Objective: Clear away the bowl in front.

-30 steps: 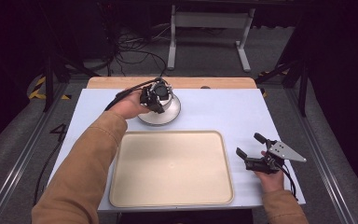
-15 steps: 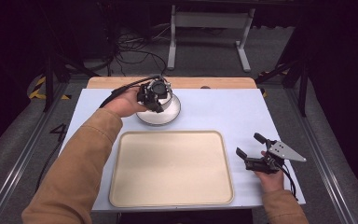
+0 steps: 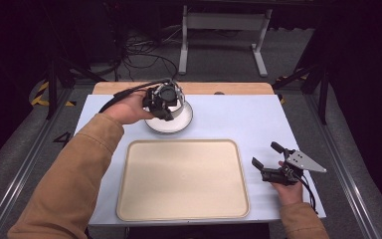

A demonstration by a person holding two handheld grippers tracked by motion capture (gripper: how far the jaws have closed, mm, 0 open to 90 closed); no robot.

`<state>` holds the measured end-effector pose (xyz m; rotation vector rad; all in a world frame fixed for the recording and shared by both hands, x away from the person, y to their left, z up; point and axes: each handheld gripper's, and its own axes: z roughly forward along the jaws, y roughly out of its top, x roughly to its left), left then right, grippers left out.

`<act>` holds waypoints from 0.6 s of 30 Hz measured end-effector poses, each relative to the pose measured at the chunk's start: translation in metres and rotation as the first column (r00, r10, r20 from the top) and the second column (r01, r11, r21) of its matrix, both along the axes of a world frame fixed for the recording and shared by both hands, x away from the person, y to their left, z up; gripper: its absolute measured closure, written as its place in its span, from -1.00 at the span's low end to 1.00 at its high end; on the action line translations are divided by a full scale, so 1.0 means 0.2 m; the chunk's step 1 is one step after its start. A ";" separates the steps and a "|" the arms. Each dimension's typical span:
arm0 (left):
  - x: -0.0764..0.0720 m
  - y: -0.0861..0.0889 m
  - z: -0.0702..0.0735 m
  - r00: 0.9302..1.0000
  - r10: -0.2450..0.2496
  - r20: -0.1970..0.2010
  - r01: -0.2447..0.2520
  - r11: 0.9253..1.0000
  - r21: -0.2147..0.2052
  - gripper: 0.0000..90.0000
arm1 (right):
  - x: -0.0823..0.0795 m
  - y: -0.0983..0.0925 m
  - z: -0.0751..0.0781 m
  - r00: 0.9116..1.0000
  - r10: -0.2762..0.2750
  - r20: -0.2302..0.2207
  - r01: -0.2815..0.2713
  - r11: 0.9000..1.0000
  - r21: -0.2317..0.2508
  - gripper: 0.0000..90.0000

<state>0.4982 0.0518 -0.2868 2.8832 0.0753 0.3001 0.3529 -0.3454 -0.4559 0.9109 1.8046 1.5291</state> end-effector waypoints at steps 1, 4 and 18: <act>-0.01 0.00 0.01 1.000 -0.006 0.005 0.006 1.000 -0.001 0.88 | 0.00 0.00 0.00 1.000 0.000 0.000 0.000 1.000 0.000 -0.93; -0.05 0.00 0.03 1.000 -0.025 0.008 0.025 1.000 -0.008 0.88 | 0.00 0.00 0.00 1.000 0.000 0.000 0.000 1.000 0.000 -0.92; -0.20 0.03 0.08 0.998 -0.054 0.019 0.054 0.998 -0.013 0.88 | 0.00 0.00 0.00 1.000 0.000 -0.002 0.000 1.000 0.002 -0.92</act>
